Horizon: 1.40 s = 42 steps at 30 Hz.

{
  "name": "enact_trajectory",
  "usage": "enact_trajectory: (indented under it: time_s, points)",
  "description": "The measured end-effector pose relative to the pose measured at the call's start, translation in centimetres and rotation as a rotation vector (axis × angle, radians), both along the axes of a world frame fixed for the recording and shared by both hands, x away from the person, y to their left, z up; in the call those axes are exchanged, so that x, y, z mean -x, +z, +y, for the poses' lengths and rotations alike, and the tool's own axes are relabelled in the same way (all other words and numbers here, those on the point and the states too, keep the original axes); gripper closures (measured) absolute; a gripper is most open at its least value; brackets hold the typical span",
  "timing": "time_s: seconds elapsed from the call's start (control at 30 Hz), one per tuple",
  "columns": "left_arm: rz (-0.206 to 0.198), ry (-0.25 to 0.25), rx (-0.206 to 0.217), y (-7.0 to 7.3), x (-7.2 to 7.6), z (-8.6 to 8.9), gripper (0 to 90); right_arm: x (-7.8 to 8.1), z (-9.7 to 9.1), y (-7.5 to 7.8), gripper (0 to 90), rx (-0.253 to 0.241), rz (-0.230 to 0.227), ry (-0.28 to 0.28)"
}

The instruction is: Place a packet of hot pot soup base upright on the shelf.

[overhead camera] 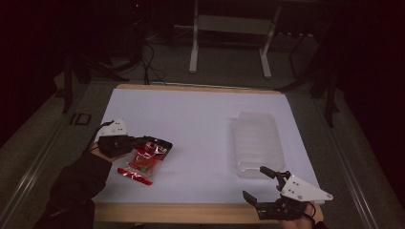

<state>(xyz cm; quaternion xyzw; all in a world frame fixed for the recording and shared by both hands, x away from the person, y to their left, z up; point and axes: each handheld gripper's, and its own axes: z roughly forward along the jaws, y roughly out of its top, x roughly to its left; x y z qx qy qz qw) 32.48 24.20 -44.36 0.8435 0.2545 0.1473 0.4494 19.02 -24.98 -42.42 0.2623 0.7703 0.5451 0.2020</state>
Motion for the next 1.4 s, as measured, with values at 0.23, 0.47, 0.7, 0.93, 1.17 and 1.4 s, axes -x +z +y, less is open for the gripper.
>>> enact_trajectory:
  time_s: [0.23, 0.47, 0.7, 0.93, 1.17, 1.4]
  points:
    - [-0.028, 0.019, 0.035, 1.5, 0.6, -0.1, 89.0, -0.5, -0.2, 0.5, 10.9, 0.083, -0.111, -0.045]
    - [-0.053, 0.047, 0.097, 2.9, 0.8, -0.1, 89.0, -1.2, -1.0, 1.7, 10.9, 0.036, -0.009, -0.031]
    - [-0.088, 0.048, 0.13, 4.5, 1.2, -0.9, 89.0, -1.8, -1.2, 2.5, 9.9, 0.02, 0.032, -0.04]
    - [-0.13, 0.077, 0.16, 5.8, 1.7, -2.0, 89.0, -3.0, -0.9, 3.6, 12.1, 0.016, 0.057, 0.018]
    - [-0.15, 0.092, 0.187, 6.4, 1.9, -3.4, 89.0, -4.6, 0.1, 5.6, 18.6, 0.042, -0.001, 0.12]
    - [-0.161, 0.104, 0.222, 6.5, 2.1, -4.3, 89.0, -6.3, 1.2, 7.5, 23.4, 0.083, -0.021, 0.199]
